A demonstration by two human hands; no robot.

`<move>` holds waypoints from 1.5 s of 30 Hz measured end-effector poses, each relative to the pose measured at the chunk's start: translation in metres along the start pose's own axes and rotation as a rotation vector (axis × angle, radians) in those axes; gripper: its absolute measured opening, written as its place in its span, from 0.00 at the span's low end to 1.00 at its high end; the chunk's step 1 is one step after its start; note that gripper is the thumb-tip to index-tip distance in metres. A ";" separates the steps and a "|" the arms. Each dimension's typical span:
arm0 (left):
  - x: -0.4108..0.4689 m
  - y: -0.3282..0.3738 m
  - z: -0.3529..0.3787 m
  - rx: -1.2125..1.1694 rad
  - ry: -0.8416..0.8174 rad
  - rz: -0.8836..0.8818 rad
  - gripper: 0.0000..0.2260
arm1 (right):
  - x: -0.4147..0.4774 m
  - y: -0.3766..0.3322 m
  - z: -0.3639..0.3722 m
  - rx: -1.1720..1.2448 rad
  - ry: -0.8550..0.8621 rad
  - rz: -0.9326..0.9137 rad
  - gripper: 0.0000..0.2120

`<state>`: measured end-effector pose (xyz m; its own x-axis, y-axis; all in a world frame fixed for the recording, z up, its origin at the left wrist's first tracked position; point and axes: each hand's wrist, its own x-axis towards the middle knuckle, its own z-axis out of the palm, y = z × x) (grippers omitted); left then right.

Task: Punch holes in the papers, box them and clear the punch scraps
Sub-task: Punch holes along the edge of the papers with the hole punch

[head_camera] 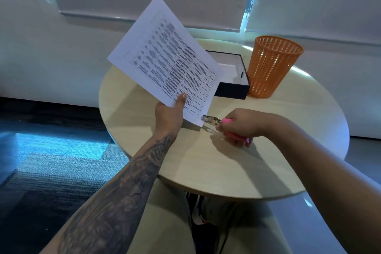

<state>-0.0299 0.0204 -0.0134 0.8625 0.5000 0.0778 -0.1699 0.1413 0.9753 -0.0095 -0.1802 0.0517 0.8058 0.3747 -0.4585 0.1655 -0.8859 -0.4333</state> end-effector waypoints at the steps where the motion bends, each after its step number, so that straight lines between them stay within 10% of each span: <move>1: 0.001 0.000 -0.001 -0.017 0.011 0.003 0.06 | -0.001 0.005 -0.001 0.029 0.011 -0.005 0.19; 21: 0.001 -0.001 -0.003 -0.057 -0.137 -0.078 0.11 | -0.002 0.076 0.023 -0.214 0.541 0.017 0.27; 30: -0.016 0.030 -0.021 0.089 -0.484 -0.117 0.15 | -0.003 0.056 -0.025 1.043 0.475 -0.216 0.29; 37: 0.004 0.061 -0.030 0.516 -0.716 -0.014 0.19 | -0.016 0.054 -0.045 1.000 0.063 -0.295 0.21; 45: 0.000 0.061 -0.035 0.252 -0.663 -0.190 0.21 | -0.016 0.035 -0.039 1.092 0.280 -0.336 0.13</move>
<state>-0.0568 0.0593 0.0388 0.9869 -0.1468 -0.0661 0.0569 -0.0662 0.9962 0.0059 -0.2279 0.0740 0.9338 0.3515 -0.0666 -0.0716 0.0011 -0.9974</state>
